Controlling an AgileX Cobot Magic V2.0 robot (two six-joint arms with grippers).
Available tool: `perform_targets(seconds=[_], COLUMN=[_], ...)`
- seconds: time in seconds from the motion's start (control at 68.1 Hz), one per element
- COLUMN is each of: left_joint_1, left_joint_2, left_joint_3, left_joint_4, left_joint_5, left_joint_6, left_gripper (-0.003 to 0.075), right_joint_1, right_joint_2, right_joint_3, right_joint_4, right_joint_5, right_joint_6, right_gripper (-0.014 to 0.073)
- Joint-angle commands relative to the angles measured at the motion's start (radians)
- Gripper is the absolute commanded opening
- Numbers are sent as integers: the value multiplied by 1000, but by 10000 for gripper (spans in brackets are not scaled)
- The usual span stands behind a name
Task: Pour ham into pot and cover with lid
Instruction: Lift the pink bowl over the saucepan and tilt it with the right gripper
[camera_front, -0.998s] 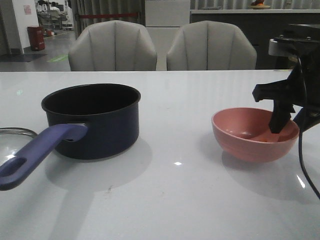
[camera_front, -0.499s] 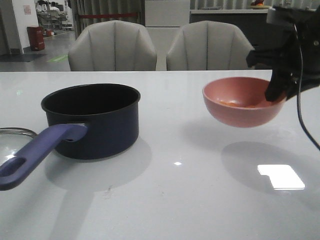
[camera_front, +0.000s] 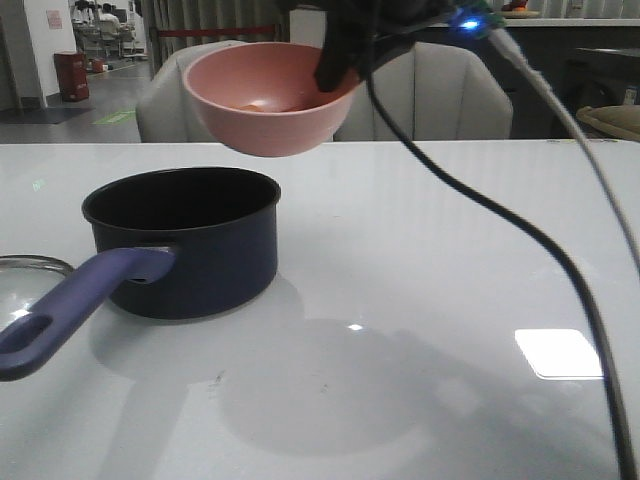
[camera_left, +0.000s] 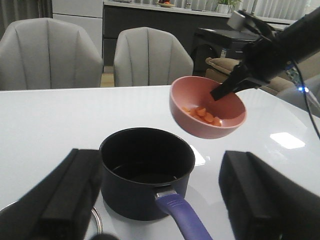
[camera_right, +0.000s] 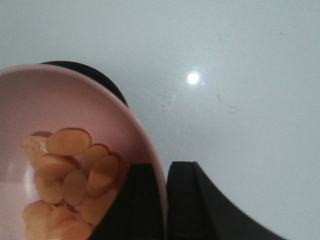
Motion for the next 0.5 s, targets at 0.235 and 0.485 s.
perform_targets(seconds=[0.235,0.485], left_joint_1=[-5,-5], left_joint_2=[8,8], left_joint_3=[-26,-26], left_joint_4=[-7,-7], left_joint_5=[-85,-85], left_joint_6=[-1,-1], left_gripper=[510,511], right_joint_1=[55,126], right_joint_2=[-12,-7], right_joint_3=[79,357], right_joint_4=[6,-79], right_joint_5=[-650,-1319], right_joint_6=[-2,-117], right_gripper=[136,134])
